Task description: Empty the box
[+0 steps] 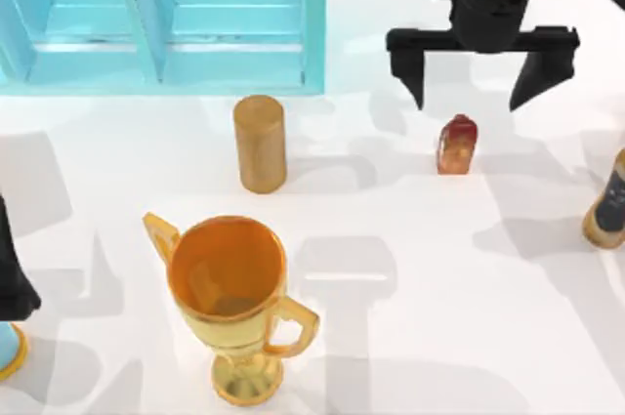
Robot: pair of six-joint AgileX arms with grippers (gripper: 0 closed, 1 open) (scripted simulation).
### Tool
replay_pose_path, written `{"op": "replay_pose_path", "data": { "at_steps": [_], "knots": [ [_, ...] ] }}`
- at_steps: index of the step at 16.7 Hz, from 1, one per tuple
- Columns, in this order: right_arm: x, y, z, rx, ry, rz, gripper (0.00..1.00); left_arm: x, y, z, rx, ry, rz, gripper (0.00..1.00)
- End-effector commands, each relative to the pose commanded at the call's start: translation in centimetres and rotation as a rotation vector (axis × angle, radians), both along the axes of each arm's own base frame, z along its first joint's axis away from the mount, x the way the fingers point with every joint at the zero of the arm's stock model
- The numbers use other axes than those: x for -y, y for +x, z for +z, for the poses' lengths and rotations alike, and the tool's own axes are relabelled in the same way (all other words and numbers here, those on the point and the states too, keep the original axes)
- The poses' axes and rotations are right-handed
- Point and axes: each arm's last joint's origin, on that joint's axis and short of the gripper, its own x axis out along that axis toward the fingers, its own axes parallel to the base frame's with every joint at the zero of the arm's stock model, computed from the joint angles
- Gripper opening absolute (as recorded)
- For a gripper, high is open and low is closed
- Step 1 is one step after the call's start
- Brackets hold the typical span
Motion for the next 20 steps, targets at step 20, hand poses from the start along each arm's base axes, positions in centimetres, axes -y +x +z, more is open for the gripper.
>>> {"op": "replay_pose_path", "data": {
  "at_steps": [20],
  "knots": [
    [35.7, -9.1, 5.1, -0.001, 0.003, 0.014, 1.00, 0.0, 0.0, 0.0, 0.000, 0.000, 0.000, 1.00]
  ]
}}
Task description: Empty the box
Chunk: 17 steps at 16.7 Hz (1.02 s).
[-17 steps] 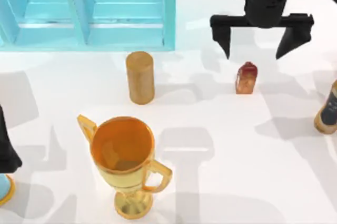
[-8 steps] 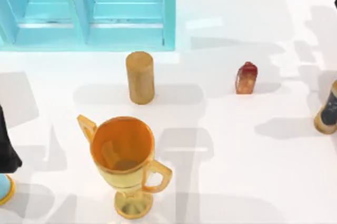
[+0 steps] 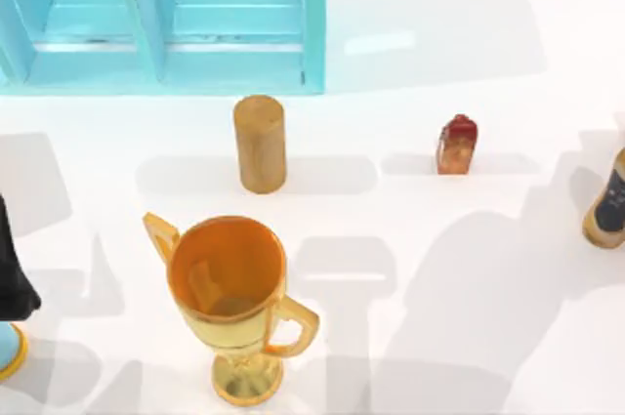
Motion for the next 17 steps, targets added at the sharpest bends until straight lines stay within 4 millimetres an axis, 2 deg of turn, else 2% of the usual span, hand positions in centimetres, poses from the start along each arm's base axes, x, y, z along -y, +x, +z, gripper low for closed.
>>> {"op": "replay_pose_path", "data": {
  "at_steps": [6, 8, 14, 17],
  "knots": [
    [0.0, 0.0, -0.4, 0.000, 0.000, 0.000, 1.00, 0.0, 0.0, 0.0, 0.000, 0.000, 0.000, 1.00],
    [0.1, 0.1, -2.0, -0.005, 0.002, -0.001, 1.00, 0.0, 0.0, 0.0, 0.000, 0.000, 0.000, 1.00],
    [0.0, 0.0, -8.8, 0.007, -0.004, 0.000, 1.00, 0.0, 0.0, 0.0, 0.000, 0.000, 0.000, 1.00],
    [0.1, -0.2, -10.0, -0.002, 0.000, 0.000, 1.00, 0.0, 0.0, 0.0, 0.000, 0.000, 0.000, 1.00]
  ]
}}
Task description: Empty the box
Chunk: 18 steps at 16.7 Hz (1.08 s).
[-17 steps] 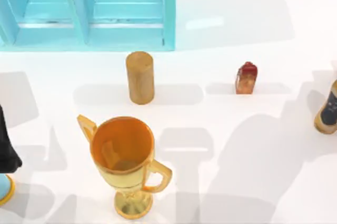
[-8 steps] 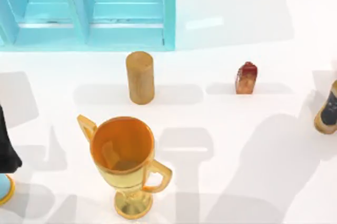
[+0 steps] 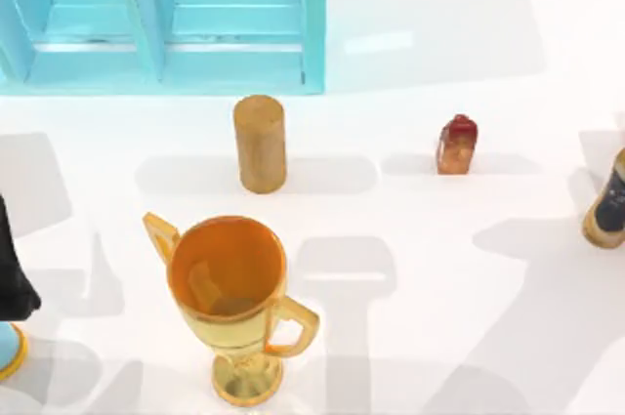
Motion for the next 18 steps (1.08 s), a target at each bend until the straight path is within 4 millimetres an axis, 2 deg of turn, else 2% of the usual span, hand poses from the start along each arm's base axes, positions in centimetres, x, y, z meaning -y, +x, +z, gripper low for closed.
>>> {"op": "replay_pose_path", "data": {
  "at_steps": [3, 16, 18],
  "knots": [
    [0.00, 0.00, 0.00, 0.000, 0.000, 0.000, 1.00, 0.00, 0.00, 0.00, 0.000, 0.000, 0.000, 1.00],
    [0.00, 0.00, 0.00, 0.000, 0.000, 0.000, 0.02, 0.00, 0.00, 0.00, 0.000, 0.000, 0.000, 1.00],
    [0.00, 0.00, 0.00, 0.000, 0.000, 0.000, 0.00, 0.00, 0.00, 0.00, 0.000, 0.000, 0.000, 1.00]
  ]
}}
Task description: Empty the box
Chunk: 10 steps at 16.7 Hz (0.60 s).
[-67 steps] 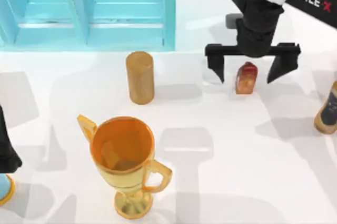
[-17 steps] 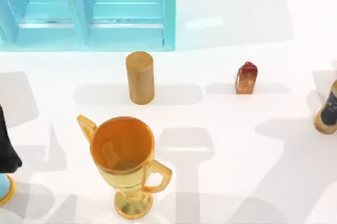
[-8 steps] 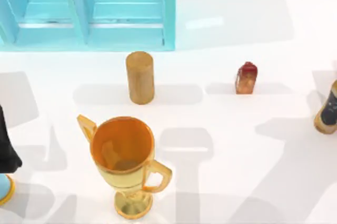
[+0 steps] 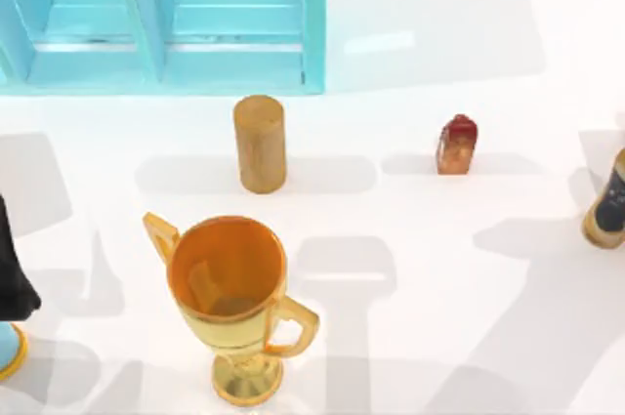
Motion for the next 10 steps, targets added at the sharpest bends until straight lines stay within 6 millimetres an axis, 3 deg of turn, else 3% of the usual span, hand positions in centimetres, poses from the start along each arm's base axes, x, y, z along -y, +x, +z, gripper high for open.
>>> {"op": "replay_pose_path", "data": {
  "at_steps": [10],
  "knots": [
    [0.06, 0.07, 0.41, -0.015, 0.009, -0.004, 0.00, 0.00, 0.00, 0.00, 0.000, 0.000, 0.000, 1.00]
  ]
}}
